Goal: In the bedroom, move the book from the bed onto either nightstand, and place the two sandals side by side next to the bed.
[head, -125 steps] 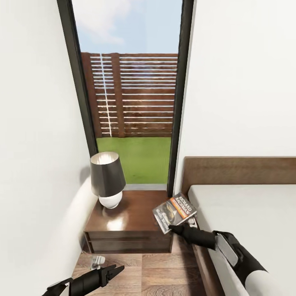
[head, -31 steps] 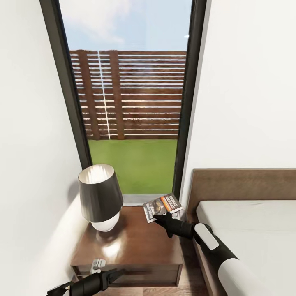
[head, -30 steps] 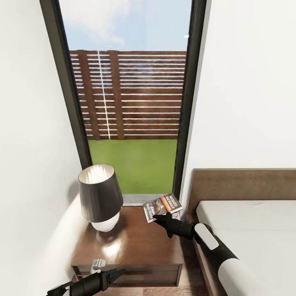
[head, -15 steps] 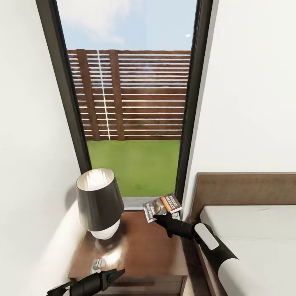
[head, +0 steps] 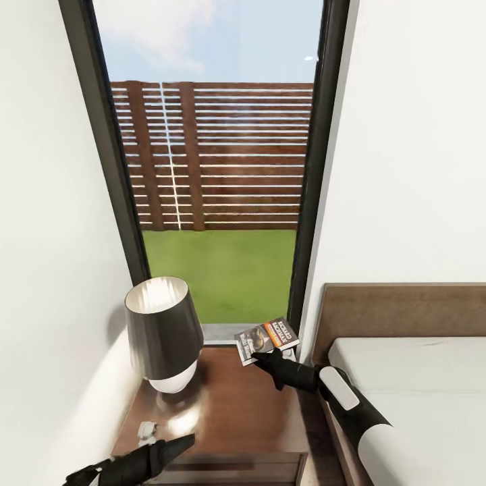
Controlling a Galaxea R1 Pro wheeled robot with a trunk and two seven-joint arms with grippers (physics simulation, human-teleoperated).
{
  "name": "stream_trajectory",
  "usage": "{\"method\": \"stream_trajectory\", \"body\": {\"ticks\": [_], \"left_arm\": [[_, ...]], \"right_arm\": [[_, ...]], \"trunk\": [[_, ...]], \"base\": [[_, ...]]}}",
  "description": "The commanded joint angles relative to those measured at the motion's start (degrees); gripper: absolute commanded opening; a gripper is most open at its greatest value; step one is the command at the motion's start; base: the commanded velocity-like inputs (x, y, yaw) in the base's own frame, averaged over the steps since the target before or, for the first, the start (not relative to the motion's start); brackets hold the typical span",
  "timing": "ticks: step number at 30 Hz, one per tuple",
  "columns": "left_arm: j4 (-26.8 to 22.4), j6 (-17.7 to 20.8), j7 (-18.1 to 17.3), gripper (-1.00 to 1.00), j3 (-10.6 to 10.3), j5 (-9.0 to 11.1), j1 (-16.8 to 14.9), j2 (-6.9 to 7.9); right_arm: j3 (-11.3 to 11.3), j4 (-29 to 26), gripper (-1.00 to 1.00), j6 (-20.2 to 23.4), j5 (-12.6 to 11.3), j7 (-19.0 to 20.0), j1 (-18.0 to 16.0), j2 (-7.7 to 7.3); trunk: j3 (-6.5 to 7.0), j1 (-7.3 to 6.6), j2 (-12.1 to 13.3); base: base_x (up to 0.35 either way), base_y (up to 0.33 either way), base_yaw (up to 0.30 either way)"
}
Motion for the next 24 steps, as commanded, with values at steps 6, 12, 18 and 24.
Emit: {"method": "stream_trajectory", "body": {"ticks": [6,12,18,24], "left_arm": [[-0.04,2.88,-1.03,1.00,0.07,3.87,-0.04,-0.10],[-2.09,5.84,-0.94,1.00,0.10,4.48,-0.17,-0.29],[-9.23,14.65,12.10,1.00,6.10,6.35,-0.21,-0.55],[-15.29,17.30,24.39,1.00,10.03,11.73,-0.22,-1.14]], "right_arm": [[0.01,0.03,-1.00,0.04,0.26,0.33,-0.05,-0.01],[-0.03,0.03,-1.00,0.02,0.26,0.33,-0.05,-0.01],[-0.02,0.03,-1.00,0.01,0.26,0.33,-0.05,-0.01],[0.01,0.03,-1.00,0.01,0.26,0.33,-0.05,-0.01]], "trunk": [[-0.06,0.00,-0.04],[-0.06,0.00,-0.04],[-0.06,0.00,-0.04],[-0.06,0.00,-0.04]], "base": [[0.000,0.000,0.000],[0.000,0.000,0.000],[0.000,0.000,0.000],[0.000,0.000,0.000]]}}
